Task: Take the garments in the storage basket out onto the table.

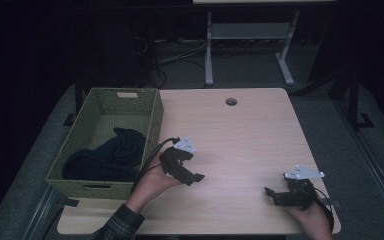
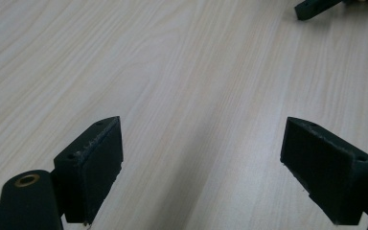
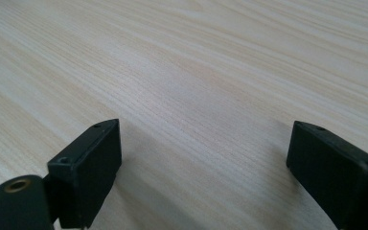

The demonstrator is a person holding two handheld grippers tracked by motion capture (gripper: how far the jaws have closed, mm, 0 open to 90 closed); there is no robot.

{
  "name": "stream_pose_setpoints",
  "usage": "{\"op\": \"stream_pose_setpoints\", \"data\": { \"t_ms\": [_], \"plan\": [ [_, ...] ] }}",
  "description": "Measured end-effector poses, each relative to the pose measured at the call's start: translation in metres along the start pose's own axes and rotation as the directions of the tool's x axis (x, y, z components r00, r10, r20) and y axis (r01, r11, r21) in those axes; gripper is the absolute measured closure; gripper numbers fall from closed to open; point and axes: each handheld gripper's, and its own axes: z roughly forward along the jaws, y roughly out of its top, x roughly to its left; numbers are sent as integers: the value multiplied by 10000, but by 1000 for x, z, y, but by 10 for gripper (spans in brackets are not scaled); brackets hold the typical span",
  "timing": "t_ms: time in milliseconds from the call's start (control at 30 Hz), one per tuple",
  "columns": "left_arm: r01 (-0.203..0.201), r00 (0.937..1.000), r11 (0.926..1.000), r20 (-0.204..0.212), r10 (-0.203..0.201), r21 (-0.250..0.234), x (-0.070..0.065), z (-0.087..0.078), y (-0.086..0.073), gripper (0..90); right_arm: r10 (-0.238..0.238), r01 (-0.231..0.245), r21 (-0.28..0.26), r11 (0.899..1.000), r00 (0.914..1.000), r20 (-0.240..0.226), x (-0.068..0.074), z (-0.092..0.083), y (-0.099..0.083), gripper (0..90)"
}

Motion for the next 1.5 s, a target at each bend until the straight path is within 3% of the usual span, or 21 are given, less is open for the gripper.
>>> {"op": "stream_pose_setpoints", "data": {
  "t_ms": [333,600,767,967,1500],
  "plan": [
    [-235,9990,9996,379,229,154,6,-5,8,143,-14,14,-5,10000,10000,13,0,0,0,114],
    [-398,9978,9977,552,367,552,15,-6,13,143,1,-1,0,10000,10000,33,0,0,0,111],
    [-334,9977,9989,604,314,332,16,-18,18,143,2,-2,0,10000,10000,37,0,0,0,111],
    [-415,9982,9985,447,399,353,20,-33,23,143,-6,6,0,10000,10000,32,0,0,0,110],
    [75,10000,10000,0,-75,-22,37,-67,21,143,21,-21,-6,10000,10000,24,0,0,0,110]
  ]
}}
